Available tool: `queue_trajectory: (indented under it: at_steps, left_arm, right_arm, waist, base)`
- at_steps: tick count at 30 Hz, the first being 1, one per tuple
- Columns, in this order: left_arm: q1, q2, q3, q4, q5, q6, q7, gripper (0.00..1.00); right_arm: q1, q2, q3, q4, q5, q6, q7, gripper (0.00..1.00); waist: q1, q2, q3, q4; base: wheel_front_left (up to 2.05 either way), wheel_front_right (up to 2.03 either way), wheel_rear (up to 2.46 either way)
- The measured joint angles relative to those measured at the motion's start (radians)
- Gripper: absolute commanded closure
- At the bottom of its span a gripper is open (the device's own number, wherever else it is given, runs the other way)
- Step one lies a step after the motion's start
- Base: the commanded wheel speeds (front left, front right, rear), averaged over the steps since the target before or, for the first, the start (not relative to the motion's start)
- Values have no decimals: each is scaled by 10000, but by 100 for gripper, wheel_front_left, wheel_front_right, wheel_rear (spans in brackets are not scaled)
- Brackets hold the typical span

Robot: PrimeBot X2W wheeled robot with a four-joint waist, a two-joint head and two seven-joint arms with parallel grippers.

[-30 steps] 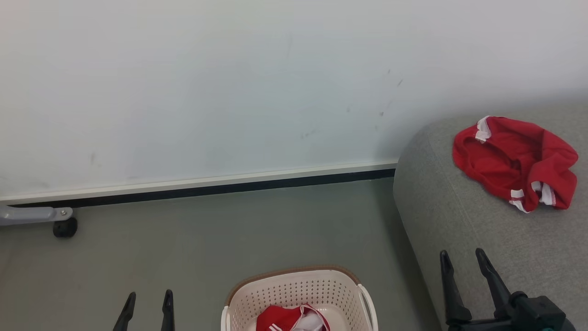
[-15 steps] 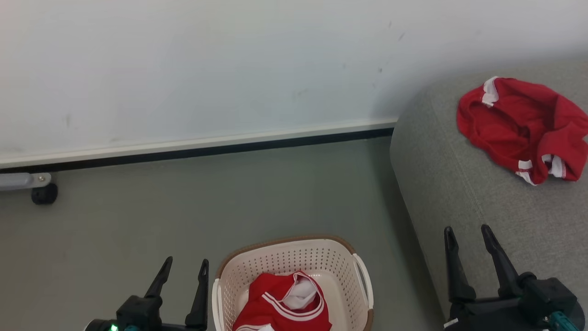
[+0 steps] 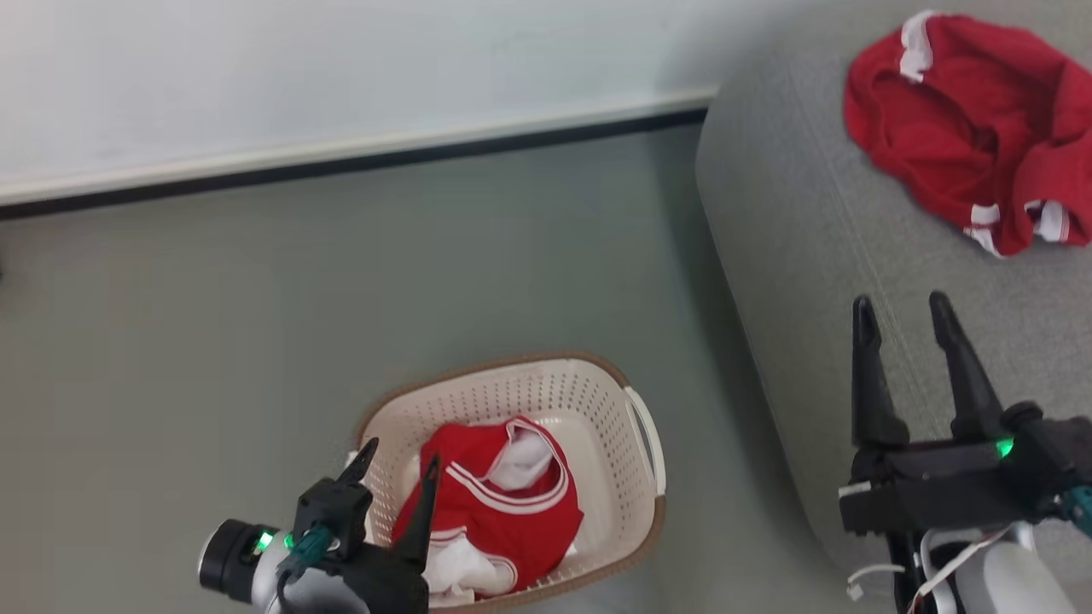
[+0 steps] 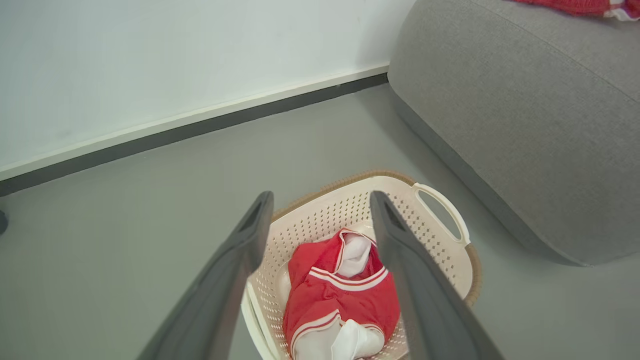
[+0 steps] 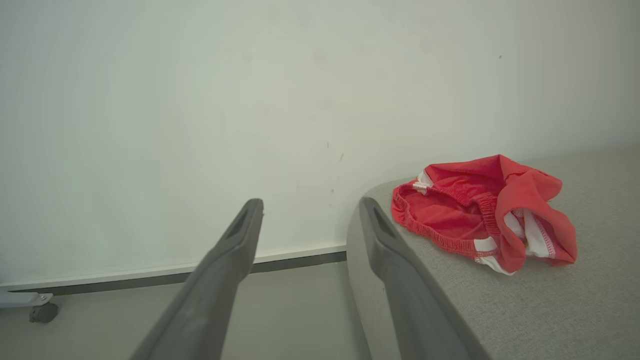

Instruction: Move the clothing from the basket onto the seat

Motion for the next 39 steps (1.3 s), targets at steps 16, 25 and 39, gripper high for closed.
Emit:
queue_trajectory:
  at_steps: [16, 25, 39]
  left_arm:
    - [-1697, 67, -410, 1505, 550, -360, 796, 0]
    - [-2969, 86, -546, 2196, 859, -460, 1223, 0]
    - [-3975, 460, -593, 3150, 1289, -472, 1369, 0]
  right_arm:
    - [-2460, 67, -52, -299, -10, 19, -4, 0]
    - [-3503, 215, -31, -485, -8, 107, -138, 0]
    - [-4844, 481, 132, -165, 8, 282, -520, 0]
  waist:
    - [0, 0, 2395, -683]
    - [0, 0, 3757, -1009]
    - [-1, -1, 5529, -1557]
  base:
    - [0, 0, 0]
    - [0, 0, 0]
    - [0, 0, 0]
